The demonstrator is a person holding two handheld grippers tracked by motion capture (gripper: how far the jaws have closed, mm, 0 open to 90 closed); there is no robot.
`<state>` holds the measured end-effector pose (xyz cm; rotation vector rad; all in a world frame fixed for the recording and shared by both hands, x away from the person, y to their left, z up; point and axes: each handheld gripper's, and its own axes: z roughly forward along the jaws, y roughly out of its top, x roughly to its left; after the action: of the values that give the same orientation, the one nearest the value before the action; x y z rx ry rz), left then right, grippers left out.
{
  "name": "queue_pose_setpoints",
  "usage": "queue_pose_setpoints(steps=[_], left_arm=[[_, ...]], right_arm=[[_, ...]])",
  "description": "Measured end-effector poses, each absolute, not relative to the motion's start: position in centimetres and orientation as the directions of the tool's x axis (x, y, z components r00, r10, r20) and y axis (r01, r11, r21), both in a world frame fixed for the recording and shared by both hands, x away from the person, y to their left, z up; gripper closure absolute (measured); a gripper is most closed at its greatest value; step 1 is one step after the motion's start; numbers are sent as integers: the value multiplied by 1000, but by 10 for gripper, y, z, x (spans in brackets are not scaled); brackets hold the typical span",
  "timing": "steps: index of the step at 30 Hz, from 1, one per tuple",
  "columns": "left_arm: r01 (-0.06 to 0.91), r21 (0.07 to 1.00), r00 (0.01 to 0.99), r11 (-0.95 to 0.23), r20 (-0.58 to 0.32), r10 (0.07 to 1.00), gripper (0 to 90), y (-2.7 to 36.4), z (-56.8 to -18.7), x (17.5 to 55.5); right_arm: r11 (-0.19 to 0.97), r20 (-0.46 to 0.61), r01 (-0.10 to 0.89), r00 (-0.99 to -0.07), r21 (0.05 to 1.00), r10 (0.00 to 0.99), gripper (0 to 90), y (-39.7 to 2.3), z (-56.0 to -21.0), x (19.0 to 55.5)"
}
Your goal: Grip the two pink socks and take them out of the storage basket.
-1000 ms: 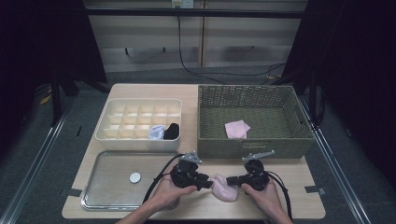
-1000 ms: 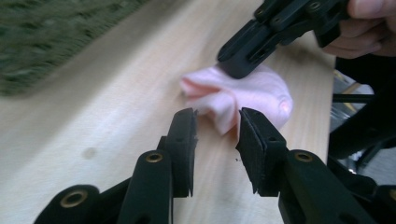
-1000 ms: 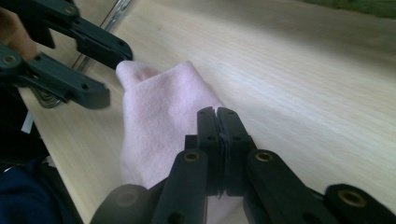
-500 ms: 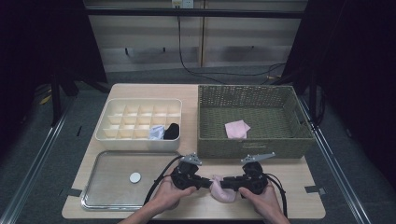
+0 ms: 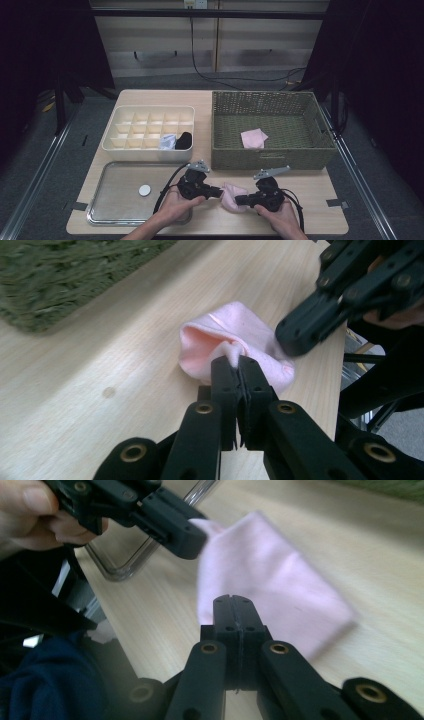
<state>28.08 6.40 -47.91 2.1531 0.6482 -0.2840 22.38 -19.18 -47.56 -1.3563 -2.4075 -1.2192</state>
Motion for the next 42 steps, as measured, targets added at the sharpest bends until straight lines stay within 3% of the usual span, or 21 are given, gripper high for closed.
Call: queue_pose_setpoints(steps=[2,3,4,7,11,14,18,24,25,26,27,30,33,36,38,42], left_arm=[[558,666,830,-495,-433,353,877,66,-479,281],[558,666,829,-495,-433,353,876,65,-479,281],[555,666,832,-499,-428,353,876,64,-479,281],[548,667,836,-504,-426,345,876,61,-479,280],[548,673,836,-497,-430,339,876,60,-477,279],[544,672,839,-503,-429,334,876,61,-477,279],[548,673,836,-497,-427,343,876,61,-477,279],[572,670,820,-472,-454,349,877,66,-476,283],[573,670,819,-471,-459,345,877,66,-477,283],[573,667,820,-476,-459,343,877,66,-476,282],[569,672,822,-474,-459,337,877,65,-476,281],[564,677,826,-473,-468,316,877,62,-473,277],[566,679,824,-468,-477,305,877,59,-472,275],[562,682,827,-467,-480,294,877,59,-471,275],[563,683,826,-466,-477,299,878,61,-470,275],[575,684,818,-448,-472,329,878,69,-469,281]], right_arm=[[259,465,761,-589,595,661,900,-197,-473,224],[259,473,757,-596,599,649,862,-197,-473,224],[249,486,762,-592,598,643,761,-196,-474,224],[291,465,755,-609,587,642,650,-183,-479,223],[327,442,755,-616,569,652,602,-171,-485,225],[337,428,754,-615,564,662,636,-168,-488,225],[343,422,767,-602,542,678,876,-168,-491,226],[308,444,759,-604,573,662,896,-178,-483,225],[307,444,758,-605,575,661,858,-178,-484,224],[293,449,768,-589,569,672,741,-177,-485,225],[292,449,772,-584,564,677,696,-176,-485,225],[300,455,767,-595,567,663,581,-172,-487,226],[313,453,763,-605,566,655,537,-167,-487,226],[322,442,761,-607,564,661,659,-164,-488,228],[318,450,767,-601,558,661,816,-163,-489,229],[303,466,770,-597,562,653,861,-169,-485,228]])
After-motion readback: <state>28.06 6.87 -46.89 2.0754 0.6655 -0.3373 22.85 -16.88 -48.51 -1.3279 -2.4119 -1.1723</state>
